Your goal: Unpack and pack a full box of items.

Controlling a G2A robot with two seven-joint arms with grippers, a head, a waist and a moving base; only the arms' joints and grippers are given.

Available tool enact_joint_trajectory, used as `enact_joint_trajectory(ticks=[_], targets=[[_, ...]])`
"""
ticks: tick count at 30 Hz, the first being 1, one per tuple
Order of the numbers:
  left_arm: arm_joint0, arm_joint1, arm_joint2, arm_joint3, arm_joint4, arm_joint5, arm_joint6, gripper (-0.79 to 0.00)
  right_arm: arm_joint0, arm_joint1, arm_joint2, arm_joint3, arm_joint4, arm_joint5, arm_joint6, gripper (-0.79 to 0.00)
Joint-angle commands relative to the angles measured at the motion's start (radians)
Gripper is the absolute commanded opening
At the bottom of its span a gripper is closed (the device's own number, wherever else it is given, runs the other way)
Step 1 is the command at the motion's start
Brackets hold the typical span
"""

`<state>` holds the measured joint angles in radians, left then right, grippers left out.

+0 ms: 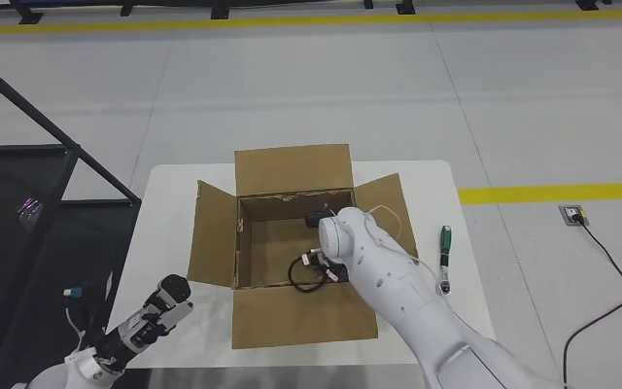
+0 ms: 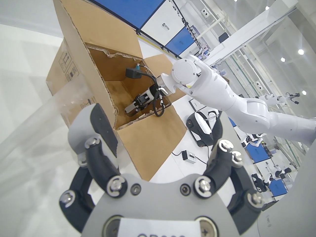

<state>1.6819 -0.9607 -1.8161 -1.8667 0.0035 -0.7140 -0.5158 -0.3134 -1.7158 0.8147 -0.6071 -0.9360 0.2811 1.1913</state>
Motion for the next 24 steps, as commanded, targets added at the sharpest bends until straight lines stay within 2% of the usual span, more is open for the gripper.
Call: enact_joint_trajectory(ticks=[1,2,3,4,7,10,11,18,24], targets=[[0.001,0.0,-0.001,-0.001,0.001,0.0,0.0,0.0,-0.012,0.007,0.008,-0.02,-0.009,0.003,0.011,-0.28],[0.002,0.0,-0.001,-0.001,0.002,0.001,0.0,0.0,-0.018,0.011,0.013,-0.029,-0.014,0.006,0.02,-0.292],[0.002,0.0,-0.002,-0.002,0.004,0.001,-0.001,0.0,-0.023,0.015,0.017,-0.039,-0.018,0.009,0.026,-0.339],[0.002,-0.001,-0.002,-0.002,0.004,0.002,0.0,0.0,-0.029,0.018,0.023,-0.049,-0.021,0.008,0.032,-0.422],[0.003,-0.001,-0.004,-0.003,0.006,0.003,0.003,0.0,-0.042,0.029,0.039,-0.074,-0.03,0.011,0.044,-0.536],[0.005,-0.002,-0.005,-0.004,0.007,0.002,0.006,0.0,-0.054,0.038,0.055,-0.102,-0.04,0.013,0.043,-0.683],[0.007,-0.002,-0.006,-0.003,0.007,0.001,0.008,0.0,-0.06,0.041,0.061,-0.115,-0.044,0.014,0.036,-0.77],[0.013,-0.003,-0.011,0.0,0.005,-0.004,0.012,0.0,-0.121,0.074,0.123,-0.306,-0.073,-0.011,-0.002,-0.785],[0.017,-0.005,-0.011,-0.002,0.007,-0.007,0.016,0.0,-0.247,0.118,0.208,-0.624,-0.12,-0.08,0.02,-0.785]])
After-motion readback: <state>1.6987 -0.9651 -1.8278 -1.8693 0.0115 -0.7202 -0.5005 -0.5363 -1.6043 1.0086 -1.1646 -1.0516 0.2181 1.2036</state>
